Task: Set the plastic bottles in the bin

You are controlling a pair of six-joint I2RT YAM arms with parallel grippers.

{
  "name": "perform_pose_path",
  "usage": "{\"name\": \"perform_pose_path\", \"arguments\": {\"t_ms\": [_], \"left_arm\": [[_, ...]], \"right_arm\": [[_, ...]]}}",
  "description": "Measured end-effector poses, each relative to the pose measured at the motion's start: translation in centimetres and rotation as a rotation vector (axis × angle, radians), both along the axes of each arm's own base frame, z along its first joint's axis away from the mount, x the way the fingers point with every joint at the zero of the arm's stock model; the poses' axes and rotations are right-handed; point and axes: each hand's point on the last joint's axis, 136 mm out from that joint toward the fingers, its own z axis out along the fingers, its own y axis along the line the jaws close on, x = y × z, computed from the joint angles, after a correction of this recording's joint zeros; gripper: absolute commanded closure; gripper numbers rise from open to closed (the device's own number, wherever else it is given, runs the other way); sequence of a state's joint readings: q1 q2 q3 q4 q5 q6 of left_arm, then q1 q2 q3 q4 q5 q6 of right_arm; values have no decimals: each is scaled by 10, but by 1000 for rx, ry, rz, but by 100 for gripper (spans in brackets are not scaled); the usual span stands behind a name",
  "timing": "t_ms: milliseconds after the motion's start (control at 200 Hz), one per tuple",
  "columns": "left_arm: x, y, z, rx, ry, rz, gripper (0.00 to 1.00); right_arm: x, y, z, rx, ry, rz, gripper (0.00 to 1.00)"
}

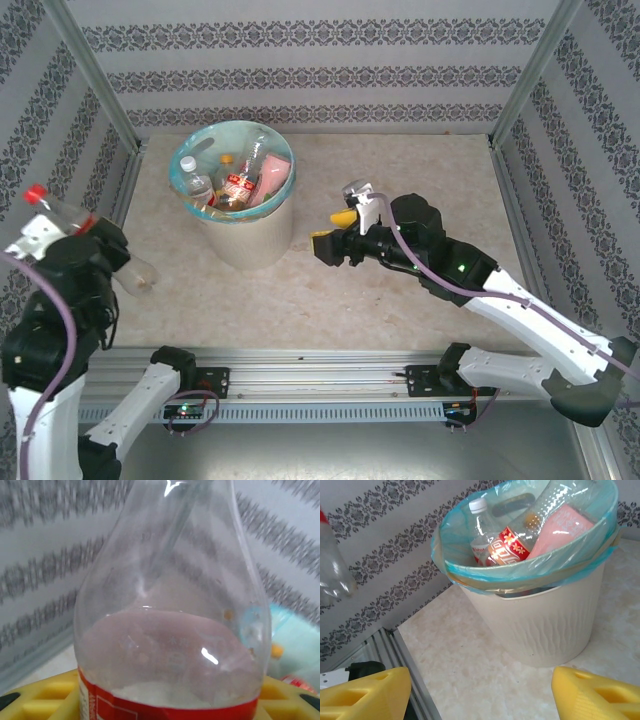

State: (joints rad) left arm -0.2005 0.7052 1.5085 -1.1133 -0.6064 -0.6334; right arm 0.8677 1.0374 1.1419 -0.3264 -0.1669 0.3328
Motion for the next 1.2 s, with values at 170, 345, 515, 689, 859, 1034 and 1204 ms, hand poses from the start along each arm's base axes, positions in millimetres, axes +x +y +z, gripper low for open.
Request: {"name": "perform_pose_path", "arguments": {"t_ms": [170,345,515,689,859,1034,1204], "left_arm": [[45,-20,71,106,-71,-118,54],[155,-75,87,167,-73,-353,54],[243,-131,39,211,44,-548,53],[266,-154,-6,248,160,-656,53],[264,-157,-40,282,246,-701,53],[265,-152,-68,294,335,-715,53],[263,-146,-98,286,420,-713,53]], "right_arm": [[2,-2,6,0,-16,-15,26],[6,-1,12,0,-22,-29,27],[10,-3,12,-10,-23,-51,27],[13,-7,9,-24,-20,-77,27],[14,-10,9,-27,-21,-93,27],[14,-10,8,-30,-17,-94,27],[17,-6,1,-44,-2,-94,27]]}}
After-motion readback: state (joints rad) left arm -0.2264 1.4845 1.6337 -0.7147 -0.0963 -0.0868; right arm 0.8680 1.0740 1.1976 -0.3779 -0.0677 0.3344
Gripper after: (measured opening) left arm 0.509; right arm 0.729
